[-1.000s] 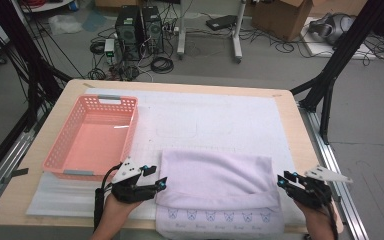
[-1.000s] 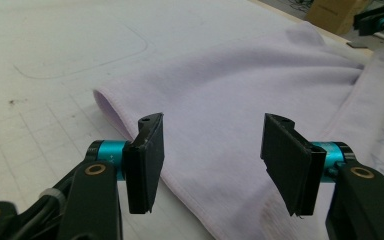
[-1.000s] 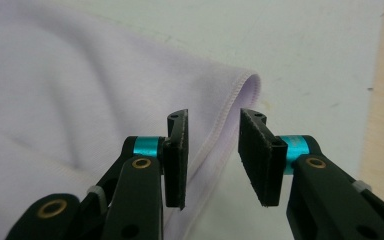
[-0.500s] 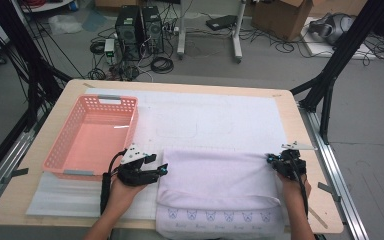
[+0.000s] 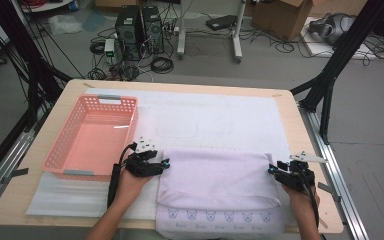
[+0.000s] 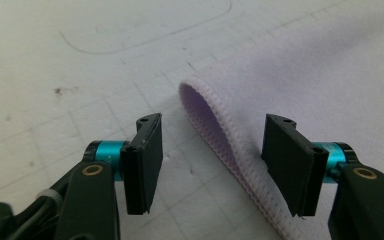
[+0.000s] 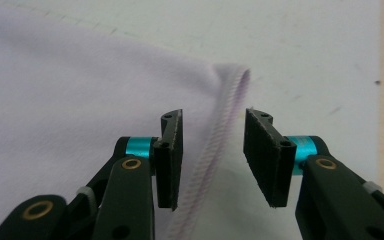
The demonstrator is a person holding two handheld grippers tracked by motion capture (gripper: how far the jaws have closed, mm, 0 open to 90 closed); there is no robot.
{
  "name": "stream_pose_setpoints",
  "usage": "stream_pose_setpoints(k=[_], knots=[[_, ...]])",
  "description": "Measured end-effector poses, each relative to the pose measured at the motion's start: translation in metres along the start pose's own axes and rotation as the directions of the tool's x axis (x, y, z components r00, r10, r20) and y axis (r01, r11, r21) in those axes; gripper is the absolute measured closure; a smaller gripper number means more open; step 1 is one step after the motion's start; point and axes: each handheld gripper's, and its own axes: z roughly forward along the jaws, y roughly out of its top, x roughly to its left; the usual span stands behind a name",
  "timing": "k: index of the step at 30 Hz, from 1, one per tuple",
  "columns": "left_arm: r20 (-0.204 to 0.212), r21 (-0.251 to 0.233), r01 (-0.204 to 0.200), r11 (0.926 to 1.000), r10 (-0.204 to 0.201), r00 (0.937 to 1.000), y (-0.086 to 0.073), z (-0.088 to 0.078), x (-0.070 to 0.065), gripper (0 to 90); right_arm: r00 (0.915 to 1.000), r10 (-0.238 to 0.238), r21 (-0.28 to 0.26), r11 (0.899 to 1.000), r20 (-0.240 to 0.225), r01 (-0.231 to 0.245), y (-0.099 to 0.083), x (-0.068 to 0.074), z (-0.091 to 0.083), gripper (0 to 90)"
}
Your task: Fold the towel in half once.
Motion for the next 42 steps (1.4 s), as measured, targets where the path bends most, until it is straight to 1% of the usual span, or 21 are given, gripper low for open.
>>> stream_pose_setpoints(k=[2, 5, 8, 10, 11, 12, 15, 16, 17, 18, 19, 21, 25, 27, 29, 32, 34, 36, 37, 38, 42], knots=[[-0.001, 0.004, -0.005, 1.0000, 0.005, 1.0000, 0.001, 0.001, -0.001, 43.9, 0.9997, -0.025, 0.016, 1.000, 0.003, 0.025, 0.000, 0.004, 0.001, 58.8], [-0.011, 0.008, -0.009, 0.9999, 0.010, 0.9999, 0.001, 0.001, -0.002, 45.6, 0.9992, -0.039, 0.042, 0.998, 0.014, 0.038, -0.001, 0.007, 0.006, 59.2], [-0.029, 0.008, -0.019, 0.9998, 0.019, 0.9994, 0.001, 0.001, -0.003, 48.1, 0.9999, -0.017, 0.027, 0.999, -0.001, 0.017, -0.003, 0.007, 0.009, 65.0], [-0.035, 0.007, -0.015, 0.9999, 0.015, 0.9993, 0.000, 0.001, -0.002, 52.3, 0.9997, -0.013, 0.025, 1.000, -0.021, 0.014, -0.004, 0.006, 0.008, 71.3], [-0.037, 0.007, -0.016, 0.9998, 0.017, 0.9992, 0.000, 0.001, -0.002, 54.3, 0.9994, -0.011, 0.027, 1.000, -0.034, 0.012, -0.004, 0.006, 0.008, 76.4], [-0.039, 0.006, -0.018, 0.9998, 0.018, 0.9991, 0.000, 0.000, -0.002, 55.1, 0.9985, 0.002, 0.027, 1.000, -0.055, -0.001, -0.004, 0.005, 0.008, 80.0], [-0.046, 0.000, -0.010, 1.0000, 0.010, 0.9989, 0.000, -0.001, -0.001, 59.7, 0.9982, 0.004, 0.022, 1.000, -0.060, -0.003, -0.005, 0.006, 0.008, 83.0], [-0.018, -0.005, -0.008, 1.0000, 0.008, 0.9998, 0.000, -0.001, 0.000, 62.4, 0.9978, 0.010, 0.022, 1.000, -0.065, -0.008, -0.005, 0.006, 0.008, 83.5], [0.017, -0.005, -0.009, 1.0000, 0.009, 0.9998, -0.001, -0.001, -0.003, 81.0, 0.9975, 0.014, 0.020, 1.000, -0.069, -0.013, -0.005, 0.005, 0.008, 83.9], [-0.015, -0.007, -0.058, 0.9983, 0.058, 0.9982, -0.001, 0.000, -0.009, 85.2, 0.9969, 0.017, 0.015, 1.000, -0.077, -0.016, -0.006, 0.005, 0.008, 84.0], [-0.031, -0.005, -0.073, 0.9974, 0.072, 0.9969, -0.001, 0.000, -0.011, 85.9, 0.9965, 0.025, 0.012, 1.000, -0.080, -0.024, -0.006, 0.004, 0.008, 84.1], [-0.004, -0.008, -0.019, 0.9998, 0.019, 0.9998, -0.001, 0.000, -0.007, 86.4, 0.9952, 0.039, 0.004, 0.999, -0.090, -0.039, -0.008, 0.002, 0.008, 84.3], [-0.005, -0.007, -0.008, 0.9999, 0.008, 1.0000, 0.000, 0.000, -0.007, 87.0, 0.9959, 0.029, 0.001, 1.000, -0.086, -0.029, -0.008, 0.003, 0.008, 84.7], [0.005, -0.017, 0.031, 0.9994, -0.031, 0.9995, 0.000, 0.000, -0.005, 87.3, 0.9958, 0.026, 0.001, 1.000, -0.087, -0.026, -0.008, 0.003, 0.008, 85.1], [0.009, -0.030, 0.044, 0.9986, -0.044, 0.9990, 0.000, 0.000, -0.004, 87.5, 0.9968, 0.006, -0.006, 1.000, -0.080, -0.007, -0.007, 0.003, 0.008, 85.3], [0.000, -0.062, 0.039, 0.9973, -0.039, 0.9992, 0.002, -0.001, -0.005, 87.7, 0.9978, -0.006, -0.014, 1.000, -0.066, 0.005, -0.007, 0.004, 0.005, 85.8], [-0.001, -0.081, 0.056, 0.9951, -0.057, 0.9984, 0.005, -0.002, -0.004, 87.8, 0.9977, -0.007, -0.031, 0.999, -0.068, 0.005, -0.006, 0.002, 0.003, 85.9], [-0.001, -0.113, 0.075, 0.9908, -0.076, 0.9971, 0.009, -0.003, -0.004, 87.8, 0.9971, 0.008, -0.044, 0.999, -0.075, -0.011, -0.005, -0.001, 0.001, 86.0], [-0.004, -0.116, 0.078, 0.9902, -0.079, 0.9968, 0.011, -0.003, -0.004, 87.8, 0.9973, 0.008, -0.051, 0.999, -0.073, -0.012, -0.004, -0.002, 0.000, 86.0], [-0.007, -0.114, 0.070, 0.9911, -0.071, 0.9975, 0.014, -0.003, -0.003, 87.8, 0.9976, 0.011, -0.055, 0.998, -0.069, -0.015, -0.002, -0.002, 0.000, 86.0], [-0.022, -0.129, 0.081, 0.9883, -0.084, 0.9962, 0.031, -0.003, 0.001, 87.9, 0.9986, 0.004, -0.073, 0.997, -0.052, -0.007, 0.007, -0.003, 0.002, 86.1]])
